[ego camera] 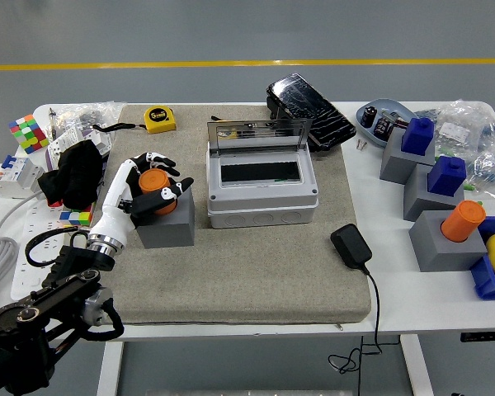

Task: Fetch the battery,place it into the box,close the lid of the box

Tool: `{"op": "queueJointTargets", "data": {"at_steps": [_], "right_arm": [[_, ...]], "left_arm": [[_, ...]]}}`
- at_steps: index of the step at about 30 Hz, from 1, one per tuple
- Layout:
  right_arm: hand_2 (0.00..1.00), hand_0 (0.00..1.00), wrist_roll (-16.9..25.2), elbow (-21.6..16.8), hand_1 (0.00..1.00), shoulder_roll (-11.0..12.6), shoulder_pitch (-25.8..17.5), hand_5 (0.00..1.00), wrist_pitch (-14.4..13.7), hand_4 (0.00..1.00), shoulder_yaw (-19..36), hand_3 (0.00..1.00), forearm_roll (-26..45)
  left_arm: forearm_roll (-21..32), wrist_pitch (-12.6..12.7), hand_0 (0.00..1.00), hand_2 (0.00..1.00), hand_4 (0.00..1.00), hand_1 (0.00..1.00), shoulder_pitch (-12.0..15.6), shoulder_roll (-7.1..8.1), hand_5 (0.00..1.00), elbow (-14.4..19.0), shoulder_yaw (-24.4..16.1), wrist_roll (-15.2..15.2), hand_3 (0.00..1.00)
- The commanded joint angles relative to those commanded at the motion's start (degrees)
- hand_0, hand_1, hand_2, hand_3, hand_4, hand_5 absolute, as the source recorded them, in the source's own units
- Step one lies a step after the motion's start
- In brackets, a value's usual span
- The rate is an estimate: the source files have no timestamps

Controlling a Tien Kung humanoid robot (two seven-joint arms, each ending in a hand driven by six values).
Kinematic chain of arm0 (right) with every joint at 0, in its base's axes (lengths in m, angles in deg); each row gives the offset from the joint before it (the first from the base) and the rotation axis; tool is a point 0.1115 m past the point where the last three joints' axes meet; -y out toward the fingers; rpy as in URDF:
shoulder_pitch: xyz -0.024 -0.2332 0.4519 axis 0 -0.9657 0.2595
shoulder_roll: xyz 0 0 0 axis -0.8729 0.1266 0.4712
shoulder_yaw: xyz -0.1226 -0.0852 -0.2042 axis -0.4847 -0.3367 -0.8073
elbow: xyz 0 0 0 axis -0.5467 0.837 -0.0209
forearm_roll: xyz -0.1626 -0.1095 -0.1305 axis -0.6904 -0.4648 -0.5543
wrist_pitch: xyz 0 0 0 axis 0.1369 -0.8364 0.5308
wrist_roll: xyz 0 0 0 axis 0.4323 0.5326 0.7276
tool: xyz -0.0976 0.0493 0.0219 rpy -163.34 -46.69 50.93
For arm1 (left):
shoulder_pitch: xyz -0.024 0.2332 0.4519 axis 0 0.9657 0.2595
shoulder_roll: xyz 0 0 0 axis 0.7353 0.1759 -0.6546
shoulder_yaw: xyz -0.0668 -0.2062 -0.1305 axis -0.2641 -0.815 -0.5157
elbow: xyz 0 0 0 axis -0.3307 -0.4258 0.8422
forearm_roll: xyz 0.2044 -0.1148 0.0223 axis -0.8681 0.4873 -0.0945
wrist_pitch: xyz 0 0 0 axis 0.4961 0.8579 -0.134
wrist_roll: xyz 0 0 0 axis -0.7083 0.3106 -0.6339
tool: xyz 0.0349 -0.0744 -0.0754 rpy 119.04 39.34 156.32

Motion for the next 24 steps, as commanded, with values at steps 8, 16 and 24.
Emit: {"op": "queueJointTargets", "data": {"at_steps": [8, 16, 24], "right_arm": [[0.676, 0.668, 0.12, -0.02, 0.666, -0.15, -0.02, 0.484, -0.09, 0.902, -0.26, 0.553, 0.12], [0.676, 0.668, 0.31, -0.02, 0.666, -0.09, -0.02, 0.484, -0.23, 0.901, -0.16, 0.553, 0.14], [0.676, 0.668, 0.35, 0.00, 0.666, 0.07, 0.03, 0.484, -0.30, 0.902, -0.62, 0.553, 0.39]], "left_arm": [[2.93, 1.04, 0.064, 0.152, 0.883, 0.026, -0.98, -1.34, 0.002, -0.43, 1.90, -3.38, 0.148], [-1.58, 2.26, 0.053, 0.142, 0.903, 0.012, -2.52, -0.52, 0.002, 3.10, 1.57, -2.05, 0.143], [-20.02, 1.08, 0.047, 0.146, 0.955, 0.015, -9.22, 0.91, 0.002, 10.09, 3.43, 14.83, 0.157]]}}
